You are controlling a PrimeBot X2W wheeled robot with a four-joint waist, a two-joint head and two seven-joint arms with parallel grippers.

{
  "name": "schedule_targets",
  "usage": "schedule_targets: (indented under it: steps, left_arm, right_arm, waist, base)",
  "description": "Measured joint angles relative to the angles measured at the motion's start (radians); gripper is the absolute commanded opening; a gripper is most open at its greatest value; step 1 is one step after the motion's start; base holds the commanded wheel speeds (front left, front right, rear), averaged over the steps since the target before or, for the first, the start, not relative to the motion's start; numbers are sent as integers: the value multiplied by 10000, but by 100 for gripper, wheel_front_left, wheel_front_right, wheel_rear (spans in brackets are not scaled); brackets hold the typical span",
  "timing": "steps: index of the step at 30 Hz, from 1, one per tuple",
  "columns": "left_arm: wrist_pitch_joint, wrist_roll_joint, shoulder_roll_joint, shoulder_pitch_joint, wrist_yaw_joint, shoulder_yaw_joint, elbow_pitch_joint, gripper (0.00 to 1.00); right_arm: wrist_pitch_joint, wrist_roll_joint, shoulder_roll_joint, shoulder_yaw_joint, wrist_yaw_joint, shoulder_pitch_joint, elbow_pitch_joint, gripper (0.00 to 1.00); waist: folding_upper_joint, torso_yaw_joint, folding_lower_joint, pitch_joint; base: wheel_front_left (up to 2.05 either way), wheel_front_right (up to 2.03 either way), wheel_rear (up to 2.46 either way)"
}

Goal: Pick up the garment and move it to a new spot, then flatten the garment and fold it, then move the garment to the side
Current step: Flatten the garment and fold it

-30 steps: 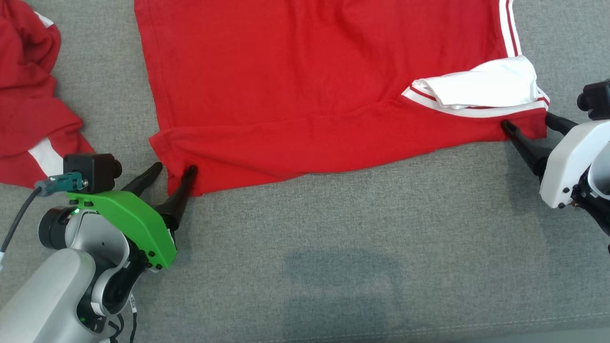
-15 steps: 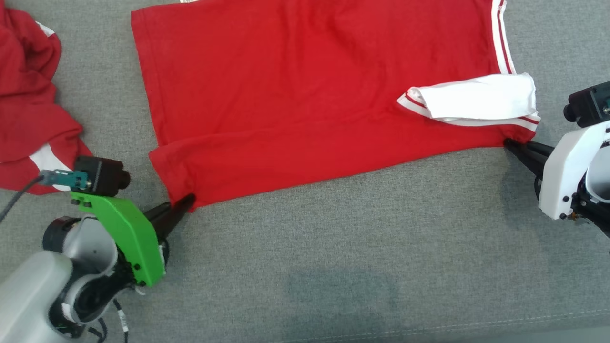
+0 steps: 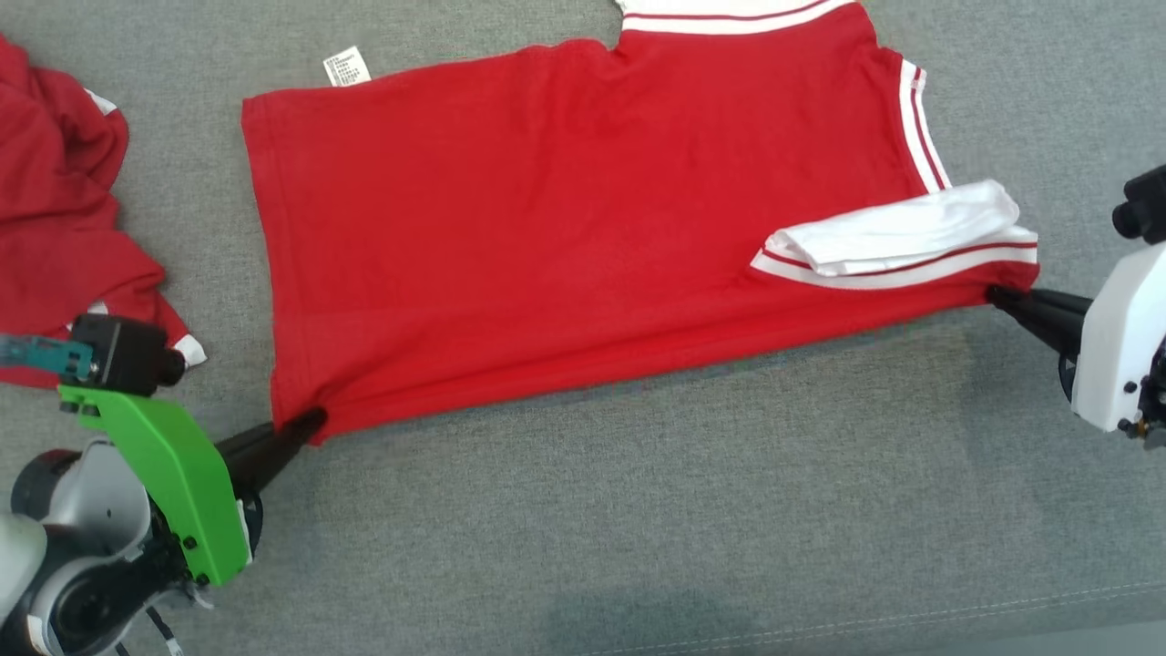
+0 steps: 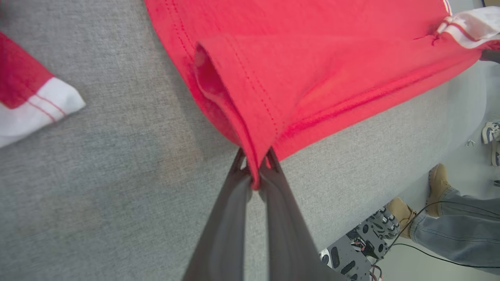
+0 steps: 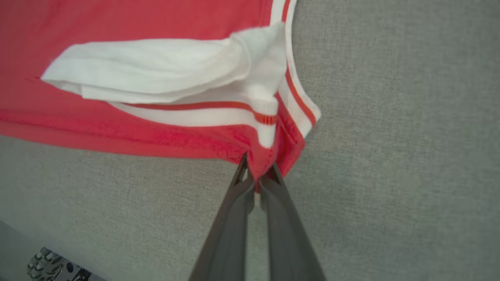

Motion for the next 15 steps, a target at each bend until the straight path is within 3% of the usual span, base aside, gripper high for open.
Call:
schedule_targets:
  steps: [11,13,14,15]
  left_arm:
    - [-882,330,-6,1966,73,-654,-1078,0]
    - [-976,416,-17,2004,113,-675,-982,0]
    - [-1009,512,-54,2001,127,-681,-934,30]
    - [-1074,579,-132,1999,174,-686,-878,30]
  right_arm:
    - [696,136,247,-1814,-2,2871,-1593,0]
    - [679,27,403,-1939,-2,2948,-1735,58]
    - [698,-27,439,-1921,-2,2963,-1795,100]
    - [757,-69,437,-1852,-2,3010,-1860,100]
  waist:
    - [0,86,0,-32]
    - [0,92,0,40]
    - [0,96,0,86]
    - [0,100,0,132]
  base:
    - [0,0,0]
    - [0,0,0]
    - [0,0,0]
    - [0,0,0]
